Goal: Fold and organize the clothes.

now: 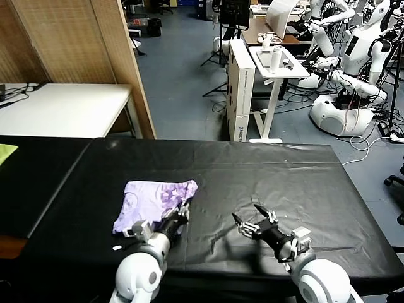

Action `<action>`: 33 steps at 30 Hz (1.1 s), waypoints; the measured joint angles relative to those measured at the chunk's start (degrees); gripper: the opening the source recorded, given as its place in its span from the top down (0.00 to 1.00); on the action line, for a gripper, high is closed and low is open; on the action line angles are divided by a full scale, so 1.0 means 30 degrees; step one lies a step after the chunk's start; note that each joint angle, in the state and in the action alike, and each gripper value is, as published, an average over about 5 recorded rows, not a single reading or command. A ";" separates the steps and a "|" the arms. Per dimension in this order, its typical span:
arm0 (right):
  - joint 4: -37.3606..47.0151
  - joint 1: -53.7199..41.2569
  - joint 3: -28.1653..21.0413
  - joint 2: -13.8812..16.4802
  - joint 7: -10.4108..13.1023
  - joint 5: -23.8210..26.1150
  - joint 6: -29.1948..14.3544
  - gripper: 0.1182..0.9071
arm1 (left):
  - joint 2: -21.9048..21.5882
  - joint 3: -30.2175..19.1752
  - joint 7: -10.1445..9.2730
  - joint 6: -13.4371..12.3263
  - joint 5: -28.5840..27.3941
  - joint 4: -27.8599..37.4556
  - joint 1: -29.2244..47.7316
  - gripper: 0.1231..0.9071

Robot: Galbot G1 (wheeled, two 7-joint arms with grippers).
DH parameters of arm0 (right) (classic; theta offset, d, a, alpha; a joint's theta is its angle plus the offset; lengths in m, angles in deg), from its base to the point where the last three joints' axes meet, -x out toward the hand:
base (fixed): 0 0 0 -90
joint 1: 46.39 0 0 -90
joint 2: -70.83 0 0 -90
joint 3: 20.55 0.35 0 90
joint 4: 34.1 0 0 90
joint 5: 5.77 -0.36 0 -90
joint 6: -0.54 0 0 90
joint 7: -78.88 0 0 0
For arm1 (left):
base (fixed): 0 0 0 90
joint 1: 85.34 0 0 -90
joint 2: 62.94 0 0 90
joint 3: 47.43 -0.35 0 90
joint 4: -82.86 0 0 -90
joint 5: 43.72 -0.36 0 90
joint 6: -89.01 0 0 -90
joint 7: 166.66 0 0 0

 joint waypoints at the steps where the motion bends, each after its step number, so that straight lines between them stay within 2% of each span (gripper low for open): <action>1: -0.0003 -0.0150 -0.0141 -0.0029 0.0117 -0.0633 0.0269 0.00 | -0.0033 -0.0038 0.0084 -0.0012 0.0003 -0.0100 -0.0064 0.62; 4: 0.0073 -0.0713 -0.0683 -0.0191 0.0790 -0.2853 0.1065 0.00 | -0.0288 0.0074 0.0086 -0.0053 0.0681 -0.0664 -0.0159 0.38; 7: 0.0352 -0.1484 -0.1454 -0.0496 0.1594 -0.4562 0.1489 0.00 | -0.0716 0.0522 -0.0198 -0.0187 0.1891 -0.1412 -0.0040 0.16; 10: 0.0868 -0.2421 -0.2412 -0.0969 0.2192 -0.5234 0.1598 0.00 | -0.1228 0.1151 -0.0411 -0.0317 0.2554 -0.2077 0.0025 0.03; 20: 0.3614 -0.5163 -0.5443 -0.3223 0.2841 -0.5877 0.1619 0.00 | -0.1919 0.2541 -0.0453 -0.0481 0.2646 -0.2867 -0.0744 0.00; 22: 0.4107 -0.5390 -0.5783 -0.3685 0.2876 -0.5871 0.1619 0.05 | -0.1926 0.2711 -0.0476 -0.0438 0.2777 -0.2915 -0.0863 0.00; 26: 0.4713 -0.5452 -0.6082 -0.4266 0.2832 -0.5753 0.1599 0.30 | -0.1957 0.3028 -0.0500 -0.0404 0.2847 -0.2998 -0.1067 0.00; 33: 0.4701 -0.5074 -0.5781 -0.4181 0.2867 -0.5475 0.1527 0.85 | -0.1974 0.3539 -0.0498 -0.0406 0.2907 -0.3117 -0.1403 0.00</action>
